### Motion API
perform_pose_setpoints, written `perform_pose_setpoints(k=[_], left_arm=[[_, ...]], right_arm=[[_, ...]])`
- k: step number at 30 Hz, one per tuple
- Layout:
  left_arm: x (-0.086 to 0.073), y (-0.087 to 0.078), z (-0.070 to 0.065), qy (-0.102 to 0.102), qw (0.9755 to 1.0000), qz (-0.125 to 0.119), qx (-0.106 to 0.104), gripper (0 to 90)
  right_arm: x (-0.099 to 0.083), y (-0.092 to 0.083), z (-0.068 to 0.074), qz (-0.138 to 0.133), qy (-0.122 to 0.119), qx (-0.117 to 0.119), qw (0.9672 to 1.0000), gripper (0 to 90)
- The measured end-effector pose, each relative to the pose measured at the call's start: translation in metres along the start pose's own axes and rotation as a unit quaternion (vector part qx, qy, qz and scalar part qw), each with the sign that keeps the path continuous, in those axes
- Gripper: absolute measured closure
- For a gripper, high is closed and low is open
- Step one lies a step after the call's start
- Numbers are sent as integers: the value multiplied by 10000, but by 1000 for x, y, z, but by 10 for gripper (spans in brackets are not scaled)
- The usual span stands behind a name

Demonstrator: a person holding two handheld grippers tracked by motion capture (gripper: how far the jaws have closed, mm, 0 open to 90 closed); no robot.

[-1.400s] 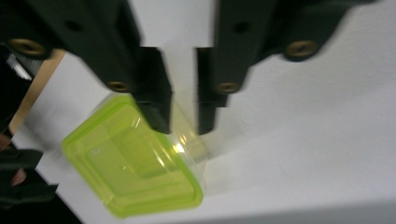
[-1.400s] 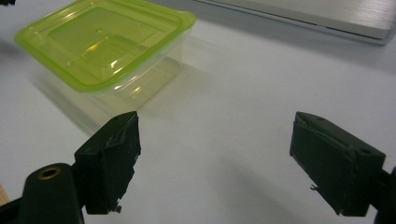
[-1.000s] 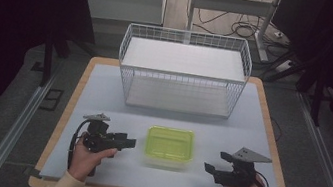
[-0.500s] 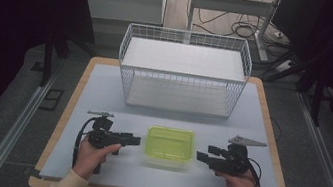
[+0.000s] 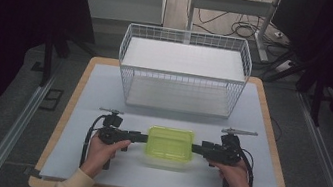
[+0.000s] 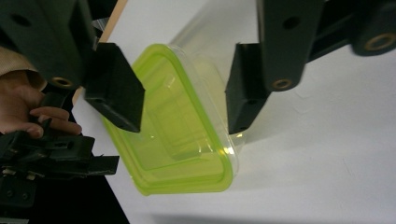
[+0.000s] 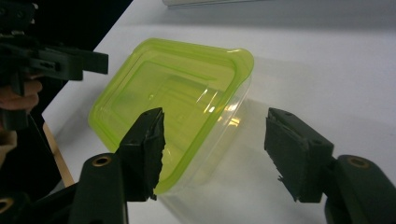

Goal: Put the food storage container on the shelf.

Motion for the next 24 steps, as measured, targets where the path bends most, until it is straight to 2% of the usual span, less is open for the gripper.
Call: perform_pose_setpoints(k=[1,5,12,13,17,20,24], left_arm=[[-1,2,1,-18,10000,33,5,497],[-1,5,3,-77,9999,81,-77,521],[-1,11,5,-86,9998,174,-90,568],[-1,12,6,-103,9997,196,-115,581],[-2,16,6,-126,9995,260,-111,604],[-4,19,11,-262,9987,319,-286,655],[-5,22,11,-235,9986,362,-320,716]], right_arm=[[1,3,-1,12,89,56,9999,404],[1,7,-2,69,170,33,9998,430],[0,13,-5,169,336,169,9991,522],[0,15,-7,211,418,265,9986,558],[-2,18,-8,291,508,390,9975,610],[-3,19,-9,330,534,414,9972,644],[-4,21,-9,368,577,457,9966,679]])
Point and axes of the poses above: each handheld gripper's, and its own axes: y roughly forward along the jaws, x roughly out of its top, z roughly to its left, the point moved 1 cm from there along y, roughly forward along the jaws, and after that the axes turned 7 degrees about x, right-handed, at the moved point
